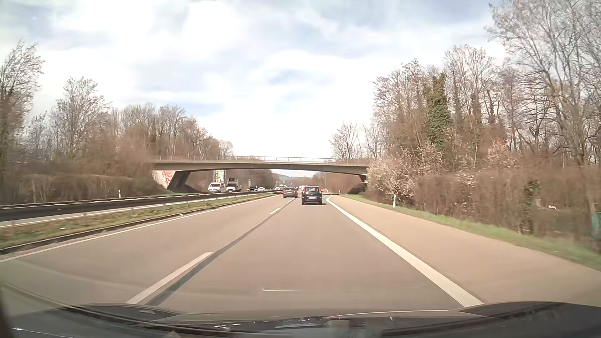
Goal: Follow the waypoints while adhering to traffic rules and regulations
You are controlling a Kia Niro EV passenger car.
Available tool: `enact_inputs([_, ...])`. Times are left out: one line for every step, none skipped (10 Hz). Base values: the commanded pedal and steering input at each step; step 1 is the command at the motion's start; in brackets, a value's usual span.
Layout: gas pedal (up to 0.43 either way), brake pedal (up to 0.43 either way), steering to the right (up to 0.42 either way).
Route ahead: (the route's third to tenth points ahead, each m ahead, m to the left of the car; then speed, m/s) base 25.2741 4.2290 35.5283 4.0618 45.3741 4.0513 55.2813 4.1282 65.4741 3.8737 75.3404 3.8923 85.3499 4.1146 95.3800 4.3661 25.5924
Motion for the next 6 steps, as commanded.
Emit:
enact_inputs([0.209,0.000,0.001])
enact_inputs([0.209,0.000,0.001])
enact_inputs([0.209,0.000,0.001])
enact_inputs([0.209,0.000,0.001])
enact_inputs([0.209,0.000,0.001])
enact_inputs([0.209,0.000,0.001])
